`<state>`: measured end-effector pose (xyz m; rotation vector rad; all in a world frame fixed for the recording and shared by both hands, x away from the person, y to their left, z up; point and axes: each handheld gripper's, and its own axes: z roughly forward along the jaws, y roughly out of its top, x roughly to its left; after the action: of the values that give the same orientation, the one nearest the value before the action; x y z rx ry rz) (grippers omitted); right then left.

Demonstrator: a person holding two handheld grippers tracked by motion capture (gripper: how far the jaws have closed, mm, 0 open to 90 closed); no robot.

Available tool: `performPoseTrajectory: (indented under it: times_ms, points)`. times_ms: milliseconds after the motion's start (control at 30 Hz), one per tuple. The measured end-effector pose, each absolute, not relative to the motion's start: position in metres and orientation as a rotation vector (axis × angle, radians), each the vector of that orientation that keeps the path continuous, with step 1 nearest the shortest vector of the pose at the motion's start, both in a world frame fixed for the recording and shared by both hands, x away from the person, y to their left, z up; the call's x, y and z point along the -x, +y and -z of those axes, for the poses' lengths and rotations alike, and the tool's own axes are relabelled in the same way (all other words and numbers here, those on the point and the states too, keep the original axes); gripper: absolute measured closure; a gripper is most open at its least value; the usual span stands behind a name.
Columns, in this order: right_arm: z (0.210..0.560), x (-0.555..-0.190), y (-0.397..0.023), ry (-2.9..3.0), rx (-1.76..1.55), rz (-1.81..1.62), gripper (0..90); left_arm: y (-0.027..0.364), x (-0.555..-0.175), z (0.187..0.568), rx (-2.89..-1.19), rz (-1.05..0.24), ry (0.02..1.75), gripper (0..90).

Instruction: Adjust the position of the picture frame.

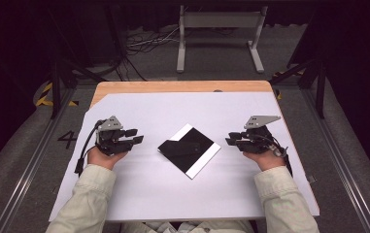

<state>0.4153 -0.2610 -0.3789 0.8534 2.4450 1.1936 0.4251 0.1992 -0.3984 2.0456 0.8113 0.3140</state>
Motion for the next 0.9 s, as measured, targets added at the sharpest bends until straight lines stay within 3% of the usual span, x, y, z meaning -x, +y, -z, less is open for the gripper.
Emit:
performPoseTrajectory:
  times_ms: [133, 200, 300, 533, 900]
  points:
    - [0.378, -0.414, -0.260, 2.447, -0.850, -1.188, 70.0, 0.193, -0.425, 0.399, -2.075, -0.305, 0.804, 60.9]
    - [0.378, -0.414, -0.260, 2.446, -0.851, -1.188, 70.0, 0.190, -0.426, 0.399, -2.086, -0.289, 0.806, 54.0]
    - [0.378, -0.412, -0.261, 2.445, -0.851, -1.186, 70.1, 0.184, -0.428, 0.401, -2.116, -0.275, 0.838, 54.5]
    - [0.378, -0.407, -0.266, 2.434, -0.871, -1.182, 69.8, 0.175, -0.435, 0.402, -2.108, -0.264, 0.892, 68.7]
    - [0.379, -0.397, -0.277, 2.420, -0.903, -1.177, 70.1, 0.163, -0.445, 0.405, -2.086, -0.218, 0.920, 80.4]
